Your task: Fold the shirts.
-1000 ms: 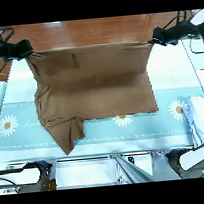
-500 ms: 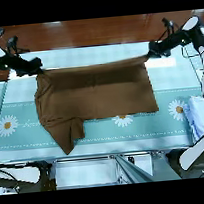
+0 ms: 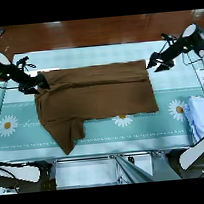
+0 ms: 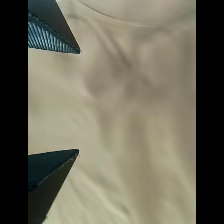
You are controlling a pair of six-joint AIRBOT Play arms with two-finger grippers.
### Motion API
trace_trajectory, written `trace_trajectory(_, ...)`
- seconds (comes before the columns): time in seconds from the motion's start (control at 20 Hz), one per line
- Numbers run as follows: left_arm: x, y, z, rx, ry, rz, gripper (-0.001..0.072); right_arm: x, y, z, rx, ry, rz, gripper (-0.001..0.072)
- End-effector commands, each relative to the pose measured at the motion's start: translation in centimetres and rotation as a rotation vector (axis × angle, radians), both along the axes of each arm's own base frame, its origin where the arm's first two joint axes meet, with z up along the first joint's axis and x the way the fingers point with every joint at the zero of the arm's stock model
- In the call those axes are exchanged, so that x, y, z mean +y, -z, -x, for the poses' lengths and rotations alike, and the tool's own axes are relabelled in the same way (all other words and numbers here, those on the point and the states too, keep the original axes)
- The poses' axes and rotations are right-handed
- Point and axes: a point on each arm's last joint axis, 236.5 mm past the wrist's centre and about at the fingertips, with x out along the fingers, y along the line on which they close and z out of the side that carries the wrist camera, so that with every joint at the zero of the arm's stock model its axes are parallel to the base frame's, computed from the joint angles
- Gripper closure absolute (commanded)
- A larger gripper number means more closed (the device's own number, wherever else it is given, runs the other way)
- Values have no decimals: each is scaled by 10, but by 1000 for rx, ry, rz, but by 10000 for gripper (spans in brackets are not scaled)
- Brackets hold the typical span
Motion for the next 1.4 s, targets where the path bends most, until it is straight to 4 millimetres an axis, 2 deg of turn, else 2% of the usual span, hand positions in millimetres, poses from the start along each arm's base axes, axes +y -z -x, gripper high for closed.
trace_trajectory(0.0,22,-9,55,85,-1,-21,4,-37,-13,47,77,48,26,91)
trace_trajectory(0.1,34,-4,103,110,-66,-9,4,-41,-8,72,17,122,1,92)
trace_trajectory(0.2,44,6,156,153,-144,27,4,-30,0,99,-61,219,-47,92)
trace_trajectory(0.25,44,11,173,143,-228,74,4,-20,4,113,-101,250,-76,93)
trace_trajectory(0.3,38,12,178,98,-313,135,4,-9,8,125,-130,272,-98,93)
trace_trajectory(0.4,25,12,176,-28,-446,246,4,13,10,146,-155,300,-168,93)
trace_trajectory(0.5,11,19,179,-76,-484,284,4,33,6,156,-166,299,-245,93)
trace_trajectory(0.6,-9,26,182,-71,-489,331,4,43,3,160,-159,291,-292,93)
trace_trajectory(0.75,-28,42,188,-54,-448,318,4,47,2,163,-149,280,-305,94)
trace_trajectory(0.95,-61,53,177,-112,-395,328,5,52,-6,157,-161,306,-348,94)
trace_trajectory(1.0,-71,51,177,-112,-360,337,4,47,-7,155,-167,308,-339,94)
trace_trajectory(1.1,-91,48,187,-100,-232,355,9,14,-11,156,-152,345,-279,93)
trace_trajectory(1.15,-96,47,193,-91,-192,370,161,-8,-13,159,-139,369,-238,94)
trace_trajectory(1.2,-99,44,197,-88,-154,384,637,-29,-11,167,-109,400,-196,94)
trace_trajectory(1.25,-101,40,197,-88,-136,395,691,-43,-4,180,-65,421,-163,94)
trace_trajectory(1.3,-101,37,195,-96,-123,398,690,-50,6,197,-5,423,-123,94)
trace_trajectory(1.35,-100,34,190,-109,-120,396,690,-48,18,215,66,425,-106,94)
